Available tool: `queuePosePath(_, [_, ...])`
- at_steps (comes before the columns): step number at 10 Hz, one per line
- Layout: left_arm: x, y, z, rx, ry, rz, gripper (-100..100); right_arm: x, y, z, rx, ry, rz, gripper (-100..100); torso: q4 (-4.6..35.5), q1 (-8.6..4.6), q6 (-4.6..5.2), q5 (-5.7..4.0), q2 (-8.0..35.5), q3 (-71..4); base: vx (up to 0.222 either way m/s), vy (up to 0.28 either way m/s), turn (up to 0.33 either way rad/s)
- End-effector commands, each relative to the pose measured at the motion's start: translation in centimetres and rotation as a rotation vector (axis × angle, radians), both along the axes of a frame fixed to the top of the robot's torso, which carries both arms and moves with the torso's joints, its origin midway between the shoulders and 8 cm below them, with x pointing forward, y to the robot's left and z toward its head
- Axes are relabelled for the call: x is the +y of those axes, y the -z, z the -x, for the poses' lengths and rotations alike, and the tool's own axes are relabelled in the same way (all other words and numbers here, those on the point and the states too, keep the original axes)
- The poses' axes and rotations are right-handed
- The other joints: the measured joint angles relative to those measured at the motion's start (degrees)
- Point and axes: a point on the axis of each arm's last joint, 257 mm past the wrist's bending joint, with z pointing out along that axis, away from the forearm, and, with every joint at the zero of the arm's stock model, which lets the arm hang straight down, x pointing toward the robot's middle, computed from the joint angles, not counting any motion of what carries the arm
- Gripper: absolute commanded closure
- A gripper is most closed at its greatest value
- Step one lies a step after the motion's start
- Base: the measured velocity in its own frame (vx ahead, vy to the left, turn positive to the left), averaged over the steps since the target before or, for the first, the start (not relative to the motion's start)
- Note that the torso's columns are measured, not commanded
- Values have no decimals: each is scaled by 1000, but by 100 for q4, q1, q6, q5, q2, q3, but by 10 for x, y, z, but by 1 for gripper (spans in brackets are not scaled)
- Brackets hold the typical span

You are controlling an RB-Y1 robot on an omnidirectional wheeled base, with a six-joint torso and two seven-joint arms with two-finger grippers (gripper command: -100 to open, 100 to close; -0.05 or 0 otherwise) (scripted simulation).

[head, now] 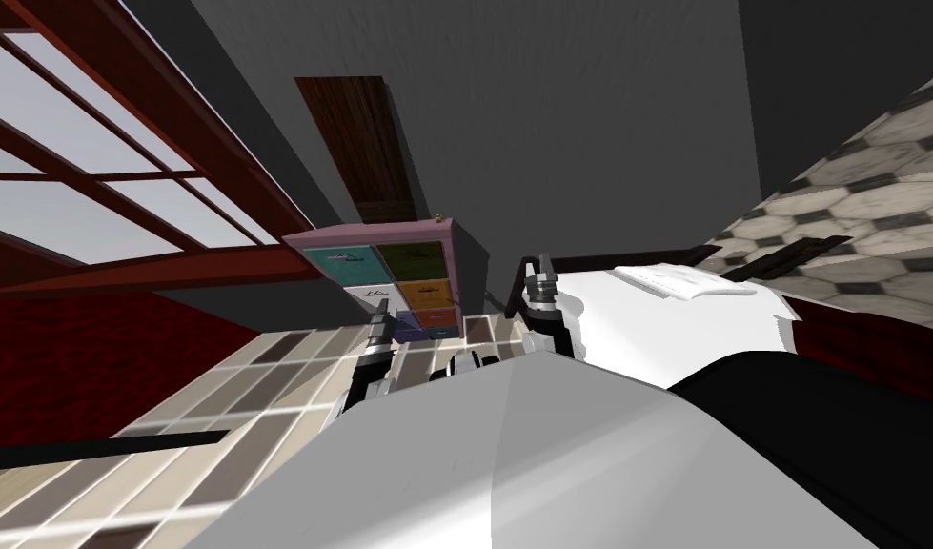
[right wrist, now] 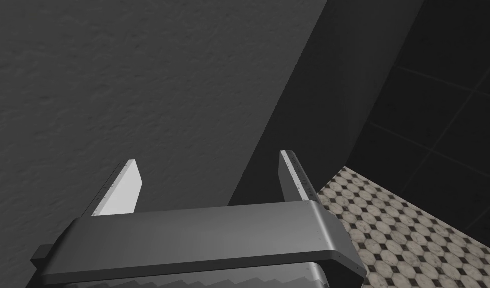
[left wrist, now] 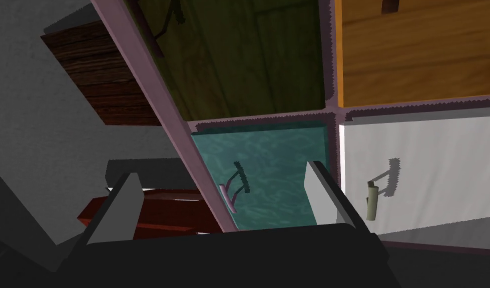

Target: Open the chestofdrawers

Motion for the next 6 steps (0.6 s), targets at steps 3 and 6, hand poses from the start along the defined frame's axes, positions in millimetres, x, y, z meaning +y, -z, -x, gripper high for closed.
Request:
queuePosePath(3, [1, 29, -5, 44, -1, -1, -100, 0, 0, 0, 0, 0, 0, 0, 2, 0, 0, 0, 6, 4, 46, -32, -20])
queuePosePath(6, [1, 53, -10, 78, -2, 3, -100, 0, 0, 0, 0, 0, 0, 0, -1, -1, 0, 0, -5, -3, 69, -44, -27])
